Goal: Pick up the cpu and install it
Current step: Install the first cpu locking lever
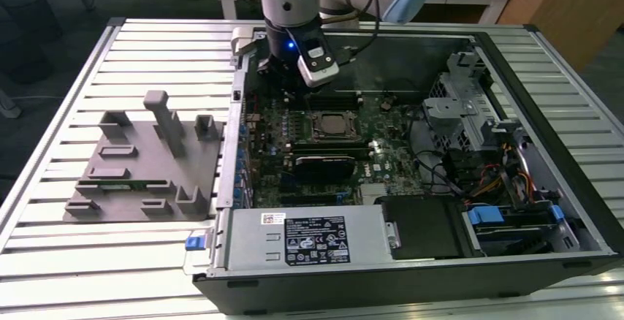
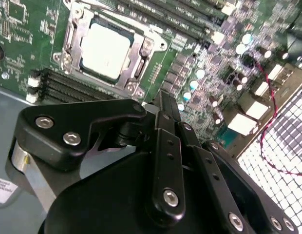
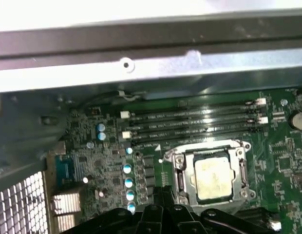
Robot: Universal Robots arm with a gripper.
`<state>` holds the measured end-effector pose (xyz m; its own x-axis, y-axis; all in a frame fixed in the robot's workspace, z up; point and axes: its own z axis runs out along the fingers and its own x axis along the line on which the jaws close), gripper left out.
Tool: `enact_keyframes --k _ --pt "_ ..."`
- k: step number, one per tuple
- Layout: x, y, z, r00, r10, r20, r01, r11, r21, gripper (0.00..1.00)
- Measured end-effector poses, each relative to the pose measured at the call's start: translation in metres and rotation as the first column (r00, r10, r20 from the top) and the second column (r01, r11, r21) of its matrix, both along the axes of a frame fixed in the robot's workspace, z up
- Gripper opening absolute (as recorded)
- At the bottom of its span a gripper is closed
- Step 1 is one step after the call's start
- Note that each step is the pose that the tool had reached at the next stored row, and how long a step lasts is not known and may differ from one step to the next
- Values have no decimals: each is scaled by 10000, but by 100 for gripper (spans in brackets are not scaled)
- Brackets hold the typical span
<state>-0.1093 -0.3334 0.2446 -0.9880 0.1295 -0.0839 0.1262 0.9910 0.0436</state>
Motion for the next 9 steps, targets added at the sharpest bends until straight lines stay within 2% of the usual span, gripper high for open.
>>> enact_keyframes --k 2,9 --pt "-14 0 0 10000 0 0 0 9998 195 11" --pt "-73 -1 -2 10000 -1 0 1 9987 506 11"
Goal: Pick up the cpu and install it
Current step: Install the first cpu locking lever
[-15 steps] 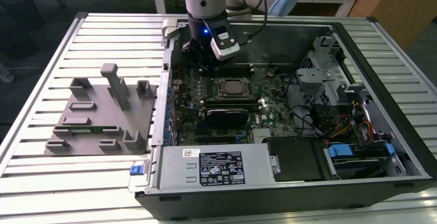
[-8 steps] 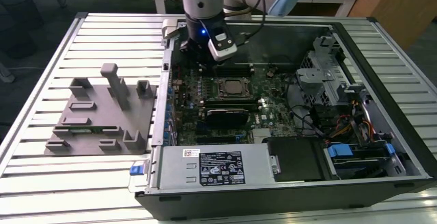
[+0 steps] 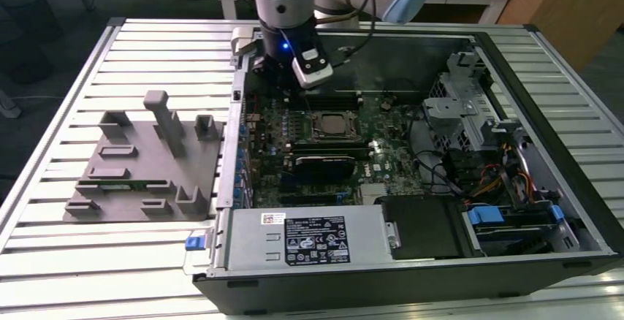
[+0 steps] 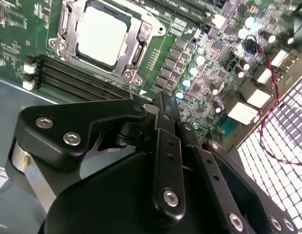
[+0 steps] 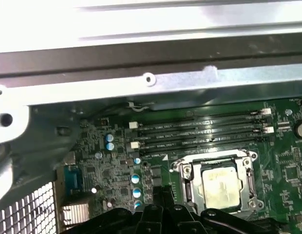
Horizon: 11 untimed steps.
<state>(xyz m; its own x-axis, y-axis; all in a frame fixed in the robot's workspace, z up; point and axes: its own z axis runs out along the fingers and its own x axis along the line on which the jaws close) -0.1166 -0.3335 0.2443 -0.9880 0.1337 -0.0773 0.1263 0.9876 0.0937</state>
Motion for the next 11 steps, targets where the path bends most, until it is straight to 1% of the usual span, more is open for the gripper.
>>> enact_keyframes --k 2,6,11 --pt "-14 0 0 10000 2 -1 -2 10000 98 11" --pt "-33 0 -1 10000 0 0 0 9995 328 11" --pt "-49 -1 -1 10000 1 -2 -1 9982 593 11"
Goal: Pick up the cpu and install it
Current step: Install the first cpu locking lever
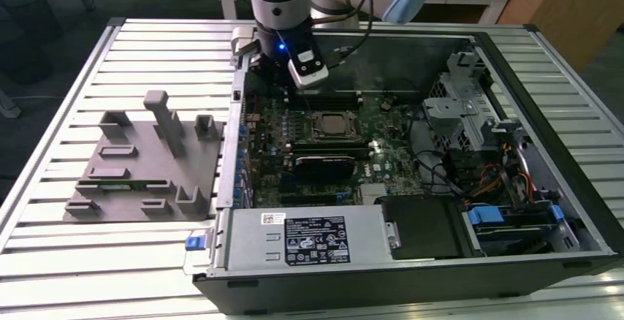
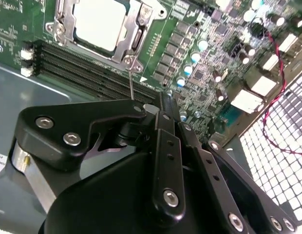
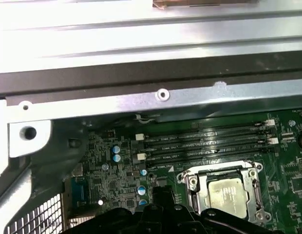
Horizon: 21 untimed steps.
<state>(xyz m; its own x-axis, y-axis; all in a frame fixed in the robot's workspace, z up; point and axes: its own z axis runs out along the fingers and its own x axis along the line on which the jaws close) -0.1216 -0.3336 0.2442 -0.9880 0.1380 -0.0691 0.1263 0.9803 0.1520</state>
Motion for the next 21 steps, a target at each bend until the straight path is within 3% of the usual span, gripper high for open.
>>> enact_keyframes --k 6,8,11,21 --pt "-11 0 -1 10000 1 1 -1 9992 405 11" --pt "-11 0 -1 10000 1 1 -1 9982 603 11" --pt "-11 -1 -1 10000 0 1 0 9970 776 11" --pt "140 -1 -1 10000 1 1 -1 9967 811 11"
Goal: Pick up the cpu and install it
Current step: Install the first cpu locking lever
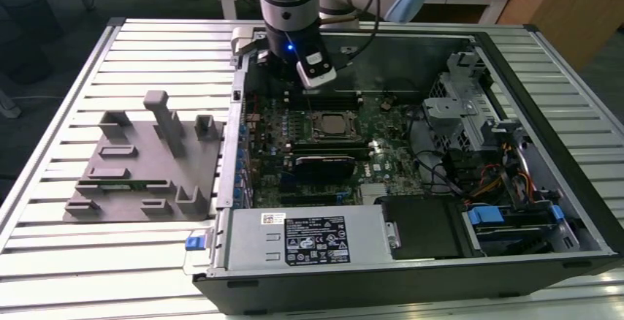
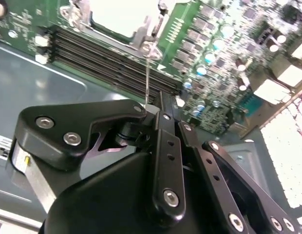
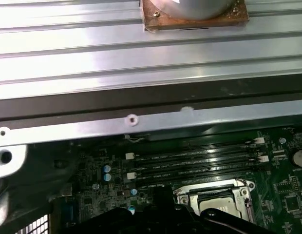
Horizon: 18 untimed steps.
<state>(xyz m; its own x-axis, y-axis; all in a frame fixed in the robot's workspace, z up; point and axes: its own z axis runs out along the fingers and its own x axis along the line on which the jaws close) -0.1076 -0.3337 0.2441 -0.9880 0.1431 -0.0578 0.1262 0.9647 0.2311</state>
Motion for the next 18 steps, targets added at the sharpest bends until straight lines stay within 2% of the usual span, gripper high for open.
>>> enact_keyframes --k 12,18 --pt "261 0 0 10000 0 -1 0 10000 0 11" --pt "284 0 0 10000 -1 -1 1 10000 1 11"
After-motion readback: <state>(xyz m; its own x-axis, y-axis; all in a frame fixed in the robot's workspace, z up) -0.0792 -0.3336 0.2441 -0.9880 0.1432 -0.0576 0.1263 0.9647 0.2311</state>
